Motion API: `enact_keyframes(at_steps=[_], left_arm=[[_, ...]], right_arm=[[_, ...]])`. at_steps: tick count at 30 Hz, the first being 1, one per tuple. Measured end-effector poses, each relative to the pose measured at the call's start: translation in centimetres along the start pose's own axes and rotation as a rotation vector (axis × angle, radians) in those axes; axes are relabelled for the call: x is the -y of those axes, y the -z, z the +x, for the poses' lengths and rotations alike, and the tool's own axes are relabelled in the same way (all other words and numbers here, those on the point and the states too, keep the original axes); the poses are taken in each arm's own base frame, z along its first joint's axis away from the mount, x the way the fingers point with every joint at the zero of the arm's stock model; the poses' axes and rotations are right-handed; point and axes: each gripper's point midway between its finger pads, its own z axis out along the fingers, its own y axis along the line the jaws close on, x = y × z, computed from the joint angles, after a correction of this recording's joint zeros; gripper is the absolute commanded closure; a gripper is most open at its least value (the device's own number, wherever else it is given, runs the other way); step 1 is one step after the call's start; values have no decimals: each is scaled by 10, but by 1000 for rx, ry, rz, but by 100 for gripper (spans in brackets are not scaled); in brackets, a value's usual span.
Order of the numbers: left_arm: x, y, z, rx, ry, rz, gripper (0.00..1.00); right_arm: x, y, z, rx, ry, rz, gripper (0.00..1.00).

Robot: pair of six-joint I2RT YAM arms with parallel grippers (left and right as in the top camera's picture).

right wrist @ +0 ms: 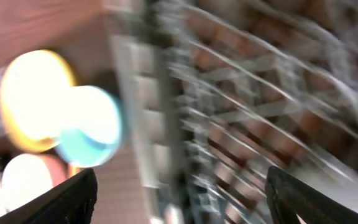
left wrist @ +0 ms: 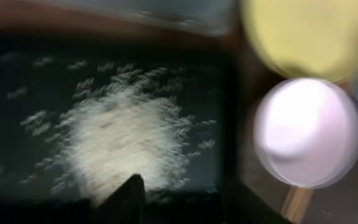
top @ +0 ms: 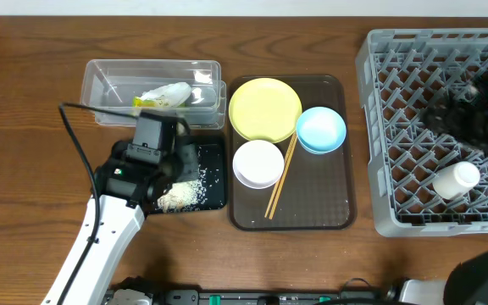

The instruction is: Sort waste into correct bins and load items into the dishwasher rack

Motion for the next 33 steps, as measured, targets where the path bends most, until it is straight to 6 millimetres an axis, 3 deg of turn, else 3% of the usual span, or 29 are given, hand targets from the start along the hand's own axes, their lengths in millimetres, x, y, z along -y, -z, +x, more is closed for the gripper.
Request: enact_keyframes(at_steps=[2, 5, 7, 10, 13, 16, 20, 26, 29, 33], left_arm=[[-17, 1, 2, 4, 58, -93, 51], [-28, 2, -2, 36, 110, -156, 50], [-33, 3, -4, 51, 132, -181, 50], [-36, 4, -5, 63, 148, -201, 48], [-38, 4, -6, 68, 156, -210, 47], [-39, 5, -6, 72, 157, -218, 47], [-40, 5, -6, 72, 157, -220, 47], [-40, 5, -6, 72, 157, -221, 47], [-40, 5, -6, 72, 157, -221, 47], [-40, 5, -6, 72, 157, -221, 46]], right_arm=[[-39, -7, -3, 12, 127, -50, 18], [-79, -22, 2, -2, 260, -73, 26], [-100, -35, 7, -12, 328, -58, 33], [-117, -56, 13, -33, 367, -6, 45], [-118, -82, 24, -84, 349, 68, 48], [-107, -111, 35, -145, 306, 156, 50], [-92, -141, 47, -207, 262, 222, 61], [-76, -171, 64, -283, 219, 271, 76], [-70, -182, 72, -312, 201, 283, 99], [-69, -190, 77, -333, 189, 277, 99]])
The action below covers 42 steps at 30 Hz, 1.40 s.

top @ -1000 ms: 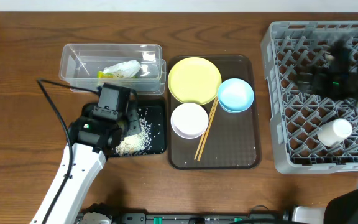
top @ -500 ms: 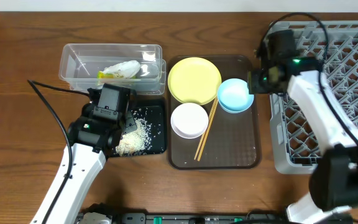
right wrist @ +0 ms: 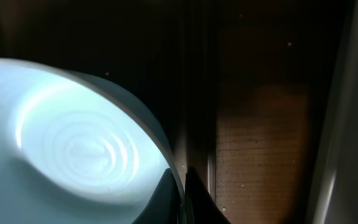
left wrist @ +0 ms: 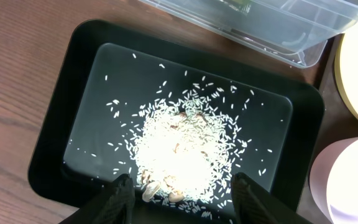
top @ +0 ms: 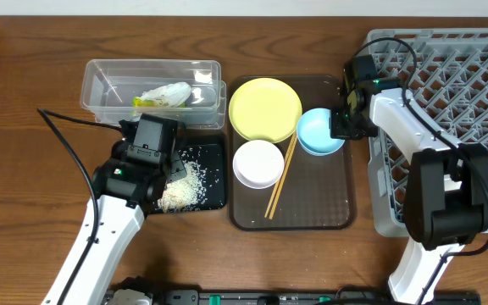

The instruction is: Sort waste into correct bins and load items into the dishwasher rack

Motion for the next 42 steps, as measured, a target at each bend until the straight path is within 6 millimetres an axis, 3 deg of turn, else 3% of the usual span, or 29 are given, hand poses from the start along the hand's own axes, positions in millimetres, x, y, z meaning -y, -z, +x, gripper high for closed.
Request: enact_keyframes(at_steps=[5, 8, 11, 15, 19, 21, 26, 30, 34, 42], left_arm=[[-1, 0, 0, 0, 0, -3, 46], [-1, 0, 0, 0, -1, -3, 47], [-1, 0, 0, 0, -1, -3, 47], [-1, 0, 0, 0, -1, -3, 46], [-1, 0, 0, 0, -1, -3, 46], [-1, 0, 0, 0, -1, -3, 46], [-1, 0, 0, -1, -1, -4, 46], [-1, 0, 0, 0, -1, -3, 46], [-1, 0, 0, -1, -1, -4, 46], [-1, 0, 0, -1, -1, -4, 46]], right_arm=[[-1, 5, -2, 12, 1, -7, 99], [3, 22, -10, 65, 6, 7, 99], [14, 57, -36, 205, 9, 49, 99], [38, 135, -86, 518, 24, 166, 99], [62, 203, -117, 743, 72, 334, 99], [72, 222, -127, 805, 99, 429, 99], [105, 250, -147, 894, 72, 681, 99], [134, 256, -157, 906, 38, 821, 99], [154, 245, -164, 879, 27, 907, 99], [168, 175, -171, 717, 99, 977, 99]])
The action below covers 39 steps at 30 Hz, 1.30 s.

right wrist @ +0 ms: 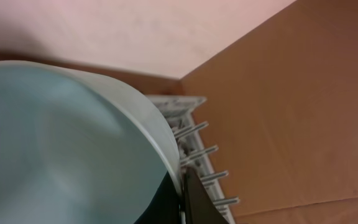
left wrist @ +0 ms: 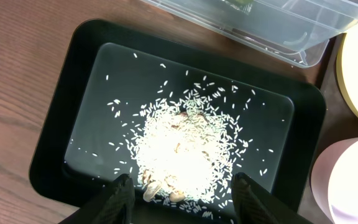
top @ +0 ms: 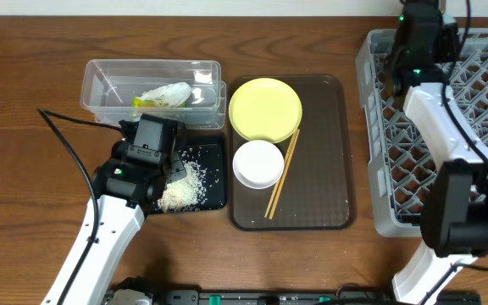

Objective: Sort waste into correct bins and load items into the dishwasher rack
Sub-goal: 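Reach right gripper to the pink bowl and grasp its rim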

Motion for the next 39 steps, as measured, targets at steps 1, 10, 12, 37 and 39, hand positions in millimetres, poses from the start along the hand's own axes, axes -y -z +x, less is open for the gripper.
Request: enact_keyframes(at_steps=[1, 10, 12, 37, 39], left_arm=[[0, 0, 0, 0, 0, 0, 46], [0, 0, -1, 2, 1, 2, 46], [0, 0, -1, 3, 1, 2, 46], [0, 0, -1, 3, 1, 2, 45], [1, 0, -1, 3, 1, 2, 45]], right_arm=[[-6, -3, 4, -10, 15, -2, 99], [-33, 3, 29, -100, 80, -19, 99], [-43, 12, 32, -114, 87, -40, 99], [-100, 215, 52, -270, -47, -1094, 39], [-115, 236, 58, -300, -28, -1196, 39]])
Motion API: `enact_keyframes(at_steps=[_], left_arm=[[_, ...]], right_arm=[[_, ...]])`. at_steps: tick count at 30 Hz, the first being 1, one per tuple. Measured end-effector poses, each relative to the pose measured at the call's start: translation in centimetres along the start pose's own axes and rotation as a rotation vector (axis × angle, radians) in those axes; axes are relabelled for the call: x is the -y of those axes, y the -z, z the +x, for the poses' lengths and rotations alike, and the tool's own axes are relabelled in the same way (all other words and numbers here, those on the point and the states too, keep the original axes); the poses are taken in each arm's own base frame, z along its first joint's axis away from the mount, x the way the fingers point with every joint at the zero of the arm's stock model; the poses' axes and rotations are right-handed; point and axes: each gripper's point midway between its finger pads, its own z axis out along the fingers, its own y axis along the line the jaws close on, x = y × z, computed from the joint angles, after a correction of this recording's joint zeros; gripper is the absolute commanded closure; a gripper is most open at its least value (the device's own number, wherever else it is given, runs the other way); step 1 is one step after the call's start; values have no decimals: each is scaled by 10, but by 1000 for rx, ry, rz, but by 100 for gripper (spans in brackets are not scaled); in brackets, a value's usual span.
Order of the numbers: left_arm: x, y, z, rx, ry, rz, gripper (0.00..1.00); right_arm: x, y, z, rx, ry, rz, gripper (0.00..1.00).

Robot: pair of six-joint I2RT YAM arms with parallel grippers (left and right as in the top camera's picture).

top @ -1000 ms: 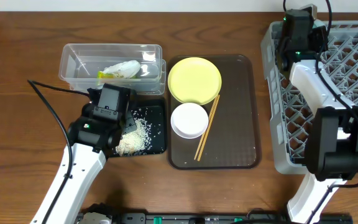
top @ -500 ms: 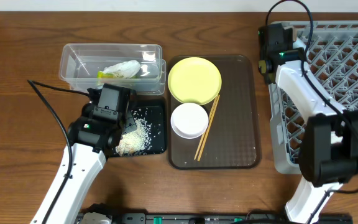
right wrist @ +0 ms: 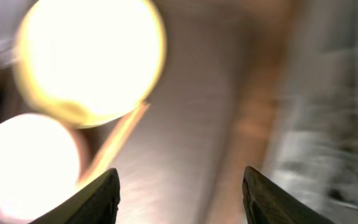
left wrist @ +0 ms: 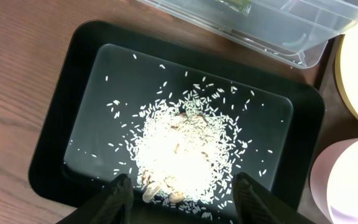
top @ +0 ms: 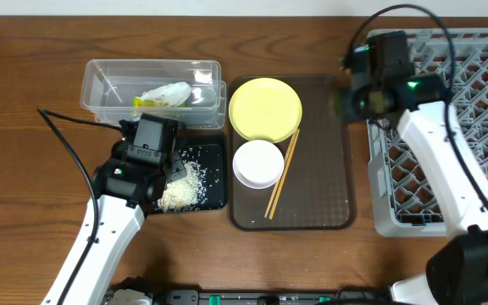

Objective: Sort waste into correct bins and load items into the dishwasher rack
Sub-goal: 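Reach right gripper to the pink bowl and grasp its rim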

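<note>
A yellow plate, a white bowl and a pair of chopsticks lie on the brown tray. My right gripper hovers over the tray's right part, next to the grey dishwasher rack. In its blurred wrist view it is open and empty, with the plate and bowl ahead. My left gripper stands open over the black tray of spilled rice. No blue bowl shows in any view.
A clear plastic container with a yellow-green wrapper sits behind the black tray. My right arm crosses the rack's left half and hides part of it. Bare wooden table lies to the left.
My right gripper was shut on the blue bowl, up at the rack's far edge. Now it is open and empty over the brown tray, and the bowl is out of view. The left arm has not moved.
First the blue bowl sat on the brown tray, with my right gripper open over the rack. Then the gripper was shut on the bowl's rim at the tray, then holding it by the rack's far side. Now it is open over the tray.
</note>
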Motion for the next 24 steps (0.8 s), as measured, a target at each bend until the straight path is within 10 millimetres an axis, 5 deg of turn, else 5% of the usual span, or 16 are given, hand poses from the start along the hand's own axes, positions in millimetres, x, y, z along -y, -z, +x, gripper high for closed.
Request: enact_keyframes(at_steps=[7, 11, 19, 24], left_arm=[[0, 0, 0, 0, 0, 0, 45], [0, 0, 0, -1, 0, 0, 45], [-1, 0, 1, -6, -2, -4, 45], [-1, 0, 2, -6, -2, -4, 45]], right_arm=[[-72, -41, 41, -149, 70, -205, 40], [-97, -67, 64, -228, 82, -233, 50], [-102, -111, 88, -323, 39, -163, 72], [-100, -121, 93, -344, 11, -142, 84]])
